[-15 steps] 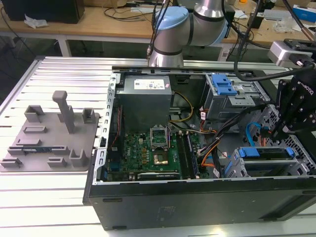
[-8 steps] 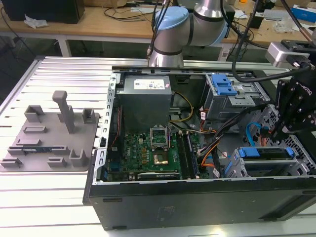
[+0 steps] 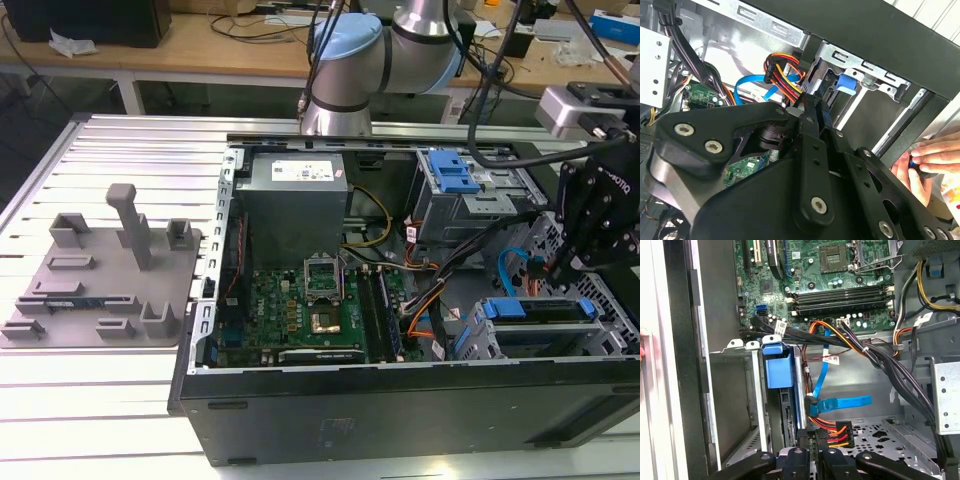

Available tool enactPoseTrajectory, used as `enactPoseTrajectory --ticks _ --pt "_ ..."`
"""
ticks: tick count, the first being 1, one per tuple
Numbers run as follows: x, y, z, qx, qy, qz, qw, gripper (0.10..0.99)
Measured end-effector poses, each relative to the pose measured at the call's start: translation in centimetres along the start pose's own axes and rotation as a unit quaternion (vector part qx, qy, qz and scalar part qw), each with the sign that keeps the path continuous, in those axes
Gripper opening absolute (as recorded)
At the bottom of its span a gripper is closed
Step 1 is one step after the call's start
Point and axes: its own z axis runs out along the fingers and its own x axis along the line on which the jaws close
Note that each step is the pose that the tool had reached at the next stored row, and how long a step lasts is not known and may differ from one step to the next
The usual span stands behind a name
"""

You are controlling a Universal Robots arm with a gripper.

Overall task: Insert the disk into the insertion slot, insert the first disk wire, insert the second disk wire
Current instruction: 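Insert the first disk wire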

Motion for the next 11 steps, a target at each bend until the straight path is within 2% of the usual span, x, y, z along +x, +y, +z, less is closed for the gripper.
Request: enactPoseTrajectory --ticks 5,9,11 --pt "0.05 -0.03 0.01 0.0001 0.0001 0.000 1.0000 0.165" --pt "0.02 -0.36 0.02 0.0002 0.0001 0.000 1.0000 0.165" --pt "0.04 -0.33 0.06 0.0053 -0.0006 0.000 1.0000 0.165"
